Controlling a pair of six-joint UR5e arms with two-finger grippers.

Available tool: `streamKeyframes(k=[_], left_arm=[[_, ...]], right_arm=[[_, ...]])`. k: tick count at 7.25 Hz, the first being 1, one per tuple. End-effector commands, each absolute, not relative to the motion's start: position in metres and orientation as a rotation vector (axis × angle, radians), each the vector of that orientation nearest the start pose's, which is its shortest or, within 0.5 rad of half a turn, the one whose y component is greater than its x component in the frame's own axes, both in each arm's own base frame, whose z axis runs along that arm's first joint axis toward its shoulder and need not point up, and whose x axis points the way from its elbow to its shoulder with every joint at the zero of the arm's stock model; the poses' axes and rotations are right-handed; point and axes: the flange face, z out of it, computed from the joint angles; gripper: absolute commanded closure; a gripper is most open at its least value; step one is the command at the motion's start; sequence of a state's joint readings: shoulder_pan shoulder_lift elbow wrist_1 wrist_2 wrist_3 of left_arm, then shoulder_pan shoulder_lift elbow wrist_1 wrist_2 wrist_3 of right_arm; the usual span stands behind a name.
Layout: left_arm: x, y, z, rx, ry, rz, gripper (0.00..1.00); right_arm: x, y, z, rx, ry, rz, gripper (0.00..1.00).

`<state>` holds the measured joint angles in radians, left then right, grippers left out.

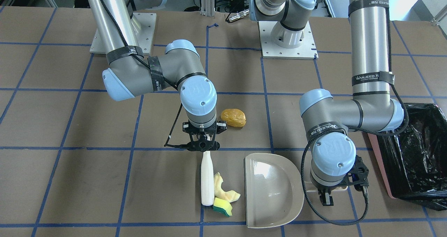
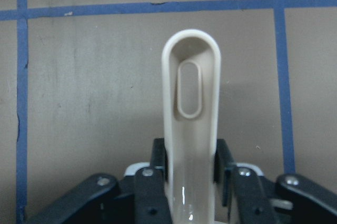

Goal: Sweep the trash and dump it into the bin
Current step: 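Carry the brush toward the sponge and peel while the left gripper positions the dustpan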

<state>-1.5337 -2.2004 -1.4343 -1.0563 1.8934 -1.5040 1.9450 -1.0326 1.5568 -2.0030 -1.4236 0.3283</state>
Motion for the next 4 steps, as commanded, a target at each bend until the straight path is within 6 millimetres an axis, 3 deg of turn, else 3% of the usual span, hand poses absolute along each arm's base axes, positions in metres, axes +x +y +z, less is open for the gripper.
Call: streamKeyframes(k=[1,4], left_arm=[[-0.077,-0.703,0.227,-2.038,2.064,-0.348,1.0],[-0.082,-0.702,0.225,-2.048,2.056,-0.35,1.0]], right_arm=[[0.401,-0.563,0.223,-0.1,2.81,0.185,1.0],[0.419,-0.576,0.237,0.049,2.679,0.239,1.0]])
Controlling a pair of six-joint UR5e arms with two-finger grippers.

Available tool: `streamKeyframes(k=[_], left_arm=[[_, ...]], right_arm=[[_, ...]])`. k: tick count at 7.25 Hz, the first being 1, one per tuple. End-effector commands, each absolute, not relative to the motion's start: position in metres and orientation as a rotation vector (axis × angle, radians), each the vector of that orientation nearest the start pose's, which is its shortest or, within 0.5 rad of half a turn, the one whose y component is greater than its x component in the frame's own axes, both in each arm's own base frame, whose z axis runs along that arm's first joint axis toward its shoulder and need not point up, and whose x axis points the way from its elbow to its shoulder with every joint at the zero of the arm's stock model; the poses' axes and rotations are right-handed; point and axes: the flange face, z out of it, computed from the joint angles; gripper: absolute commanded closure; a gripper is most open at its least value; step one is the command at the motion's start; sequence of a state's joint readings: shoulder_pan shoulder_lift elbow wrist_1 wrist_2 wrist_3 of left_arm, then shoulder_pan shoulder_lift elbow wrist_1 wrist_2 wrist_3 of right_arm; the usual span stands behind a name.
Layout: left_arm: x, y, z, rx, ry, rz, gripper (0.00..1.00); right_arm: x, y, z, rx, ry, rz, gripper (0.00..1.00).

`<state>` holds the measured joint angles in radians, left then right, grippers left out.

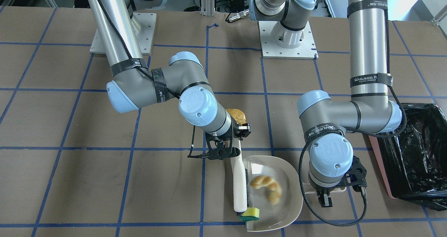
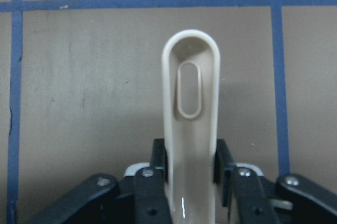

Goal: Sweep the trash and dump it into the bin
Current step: 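Carry the brush toward the sponge and peel while the left gripper positions the dustpan, then sweep the sponge and peel into the dustpan with the right gripper's brush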

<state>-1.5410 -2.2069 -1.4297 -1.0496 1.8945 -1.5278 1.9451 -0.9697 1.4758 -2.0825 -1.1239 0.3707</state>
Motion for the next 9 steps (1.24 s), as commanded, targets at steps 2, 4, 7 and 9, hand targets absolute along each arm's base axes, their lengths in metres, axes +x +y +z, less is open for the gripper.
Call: streamKeyframes(k=[2,4,7,9], left_arm=[[-0.083,-0.703,0.223,-2.046,2.056,-0.352,1.0],[-0.084,-0.703,0.223,-2.057,2.049,-0.353,1.0],[-0.084,-0.703,0.224,-2.066,2.045,-0.352,1.0],[-0.084,-0.703,0.223,-2.068,2.043,-0.352,1.0]], right_arm=[[0.424,-0.579,0.243,0.125,2.631,0.267,1.0],[0.42,-0.581,0.249,0.291,2.634,0.336,1.0],[0.429,-0.585,0.26,0.355,2.55,0.375,1.0],[0.43,-0.587,0.253,0.235,2.554,0.334,1.0]])
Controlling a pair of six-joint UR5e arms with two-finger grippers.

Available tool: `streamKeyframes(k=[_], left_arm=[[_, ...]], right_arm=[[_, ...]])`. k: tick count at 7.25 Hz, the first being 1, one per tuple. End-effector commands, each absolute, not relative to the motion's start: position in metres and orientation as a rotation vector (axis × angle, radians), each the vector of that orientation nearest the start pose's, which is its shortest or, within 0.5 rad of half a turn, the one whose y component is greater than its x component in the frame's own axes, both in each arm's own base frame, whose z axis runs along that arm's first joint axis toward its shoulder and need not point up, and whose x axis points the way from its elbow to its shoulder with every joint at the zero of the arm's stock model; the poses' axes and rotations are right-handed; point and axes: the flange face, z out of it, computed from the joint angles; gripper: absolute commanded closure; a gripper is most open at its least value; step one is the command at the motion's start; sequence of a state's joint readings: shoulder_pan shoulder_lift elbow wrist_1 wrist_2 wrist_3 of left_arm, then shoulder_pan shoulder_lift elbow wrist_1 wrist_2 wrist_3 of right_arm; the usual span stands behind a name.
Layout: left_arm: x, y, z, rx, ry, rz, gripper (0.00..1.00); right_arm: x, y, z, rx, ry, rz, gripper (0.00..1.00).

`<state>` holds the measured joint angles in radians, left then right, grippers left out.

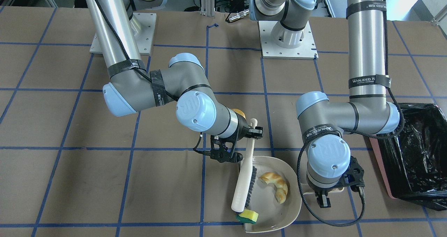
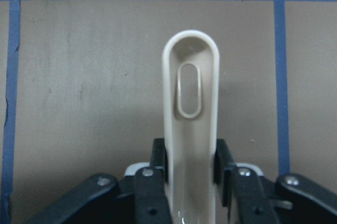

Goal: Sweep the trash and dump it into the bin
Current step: 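Sweep the sponge and peel into the dustpan with the right gripper's brush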

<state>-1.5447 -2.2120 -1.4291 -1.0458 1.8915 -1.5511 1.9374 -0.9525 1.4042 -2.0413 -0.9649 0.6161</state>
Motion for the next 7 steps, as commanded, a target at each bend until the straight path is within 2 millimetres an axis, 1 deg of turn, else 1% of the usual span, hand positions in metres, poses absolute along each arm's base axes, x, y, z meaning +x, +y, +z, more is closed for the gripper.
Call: streamKeyframes(k=[1,2,4,5,6,7], left_arm=[[-0.085,-0.703,0.223,-2.068,2.046,-0.356,1.0],[-0.084,-0.703,0.224,-2.065,2.043,-0.36,1.0],[-0.084,-0.704,0.225,-2.066,2.045,-0.365,1.0],[-0.083,-0.704,0.226,-2.068,2.044,-0.365,1.0],[-0.083,-0.704,0.226,-2.066,2.045,-0.365,1.0],[-0.083,-0.703,0.234,-2.069,2.05,-0.376,1.0]], right_arm=[[0.43,-0.59,0.251,0.163,2.55,0.295,1.0],[0.431,-0.591,0.248,0.104,2.546,0.276,1.0],[0.431,-0.593,0.25,0.041,2.555,0.244,1.0],[0.427,-0.593,0.253,0.067,2.605,0.241,1.0],[0.413,-0.586,0.26,0.104,2.738,0.278,1.0],[0.404,-0.578,0.268,0.113,2.82,0.28,1.0]])
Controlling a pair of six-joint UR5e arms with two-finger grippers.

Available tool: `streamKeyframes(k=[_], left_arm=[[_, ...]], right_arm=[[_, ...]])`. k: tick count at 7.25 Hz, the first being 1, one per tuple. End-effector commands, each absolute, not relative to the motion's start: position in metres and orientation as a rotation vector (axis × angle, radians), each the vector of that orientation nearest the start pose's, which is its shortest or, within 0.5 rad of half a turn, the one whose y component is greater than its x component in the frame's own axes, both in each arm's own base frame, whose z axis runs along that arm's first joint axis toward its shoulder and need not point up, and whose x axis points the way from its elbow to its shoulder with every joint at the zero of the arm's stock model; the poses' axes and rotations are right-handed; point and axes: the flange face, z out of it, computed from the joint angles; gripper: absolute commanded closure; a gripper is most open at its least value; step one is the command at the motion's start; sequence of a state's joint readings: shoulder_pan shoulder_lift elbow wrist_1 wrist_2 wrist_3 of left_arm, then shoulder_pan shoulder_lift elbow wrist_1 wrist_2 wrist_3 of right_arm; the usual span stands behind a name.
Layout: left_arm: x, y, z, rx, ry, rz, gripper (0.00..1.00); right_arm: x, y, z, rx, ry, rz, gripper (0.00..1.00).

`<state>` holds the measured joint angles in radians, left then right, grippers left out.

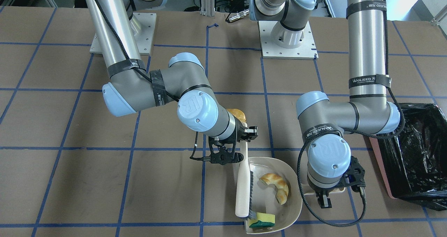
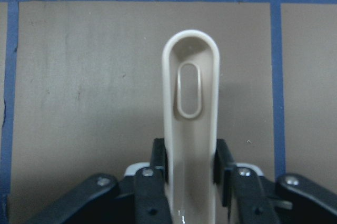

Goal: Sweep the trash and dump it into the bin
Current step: 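Sweep the sponge and peel into the dustpan with the right gripper's brush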

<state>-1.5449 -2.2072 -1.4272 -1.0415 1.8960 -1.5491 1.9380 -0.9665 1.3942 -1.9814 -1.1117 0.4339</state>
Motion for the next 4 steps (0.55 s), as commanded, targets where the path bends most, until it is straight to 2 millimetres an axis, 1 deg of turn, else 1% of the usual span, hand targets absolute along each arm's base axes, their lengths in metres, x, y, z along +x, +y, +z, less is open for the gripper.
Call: streamKeyframes(k=[1,2,4], left_arm=[[-0.0831,-0.7007,0.2396,-2.059,2.059,-0.379,1.0],[-0.0831,-0.7004,0.2418,-2.059,2.061,-0.383,1.0],[-0.0831,-0.7004,0.2418,-2.059,2.061,-0.383,1.0]], right_arm=[[0.398,-0.5727,0.2688,0.161,2.894,0.307,1.0],[0.3915,-0.567,0.2755,0.2,2.953,0.326,1.0],[0.3947,-0.5675,0.2756,0.239,2.933,0.327,1.0]])
